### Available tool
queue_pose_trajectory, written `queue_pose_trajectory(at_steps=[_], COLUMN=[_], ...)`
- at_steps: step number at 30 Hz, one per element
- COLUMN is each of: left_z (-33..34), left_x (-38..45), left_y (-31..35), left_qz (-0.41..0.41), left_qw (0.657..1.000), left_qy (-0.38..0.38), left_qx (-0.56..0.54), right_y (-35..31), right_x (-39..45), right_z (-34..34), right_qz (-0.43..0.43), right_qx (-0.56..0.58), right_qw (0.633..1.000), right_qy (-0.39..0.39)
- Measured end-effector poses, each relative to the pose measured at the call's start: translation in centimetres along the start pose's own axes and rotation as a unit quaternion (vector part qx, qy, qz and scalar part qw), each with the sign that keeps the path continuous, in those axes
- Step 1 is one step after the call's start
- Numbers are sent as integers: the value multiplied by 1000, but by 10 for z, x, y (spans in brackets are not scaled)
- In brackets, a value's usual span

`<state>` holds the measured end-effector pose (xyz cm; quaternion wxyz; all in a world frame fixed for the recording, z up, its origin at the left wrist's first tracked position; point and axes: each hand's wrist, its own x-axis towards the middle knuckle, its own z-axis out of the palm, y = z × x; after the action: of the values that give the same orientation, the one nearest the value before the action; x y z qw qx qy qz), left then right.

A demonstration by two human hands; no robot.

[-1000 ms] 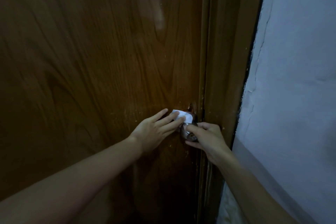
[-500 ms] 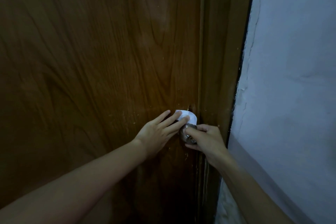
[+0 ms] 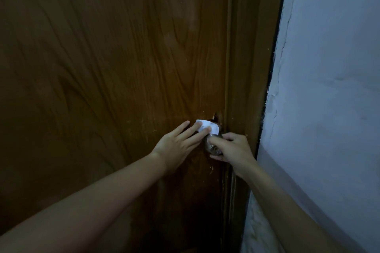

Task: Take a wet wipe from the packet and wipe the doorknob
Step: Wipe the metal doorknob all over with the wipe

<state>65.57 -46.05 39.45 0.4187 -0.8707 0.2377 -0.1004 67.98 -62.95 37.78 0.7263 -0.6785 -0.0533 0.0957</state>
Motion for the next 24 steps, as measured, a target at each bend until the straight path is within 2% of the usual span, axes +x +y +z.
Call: queue_pose_trajectory(at_steps=[7,11,14,16,19,21,24], left_z=[5,5,3,0,-6,-9,-9], left_x=[-3,-1,4,7,11,14,19], left_y=[12,37,60,68,76,83,94], left_qz=[-35,-110,-177,-207,-265,-292,-302], left_qw=[996,969,919,873,770,717,665], left_qy=[-10,-3,29,61,125,160,190], left_qx=[-75,-221,-352,-436,-566,-613,-656], right_y=[2,2,3,4,5,5,8], right_x=[-3,-4,-6,-6,-7,-8,-7], right_z=[1,1,3,4,5,5,6], right_qz=[-87,-89,-91,-90,-97,-95,-95], right_qx=[-158,-174,-173,-165,-153,-144,-138], right_qw=[983,980,979,981,981,983,984], right_qy=[24,33,52,56,65,67,68])
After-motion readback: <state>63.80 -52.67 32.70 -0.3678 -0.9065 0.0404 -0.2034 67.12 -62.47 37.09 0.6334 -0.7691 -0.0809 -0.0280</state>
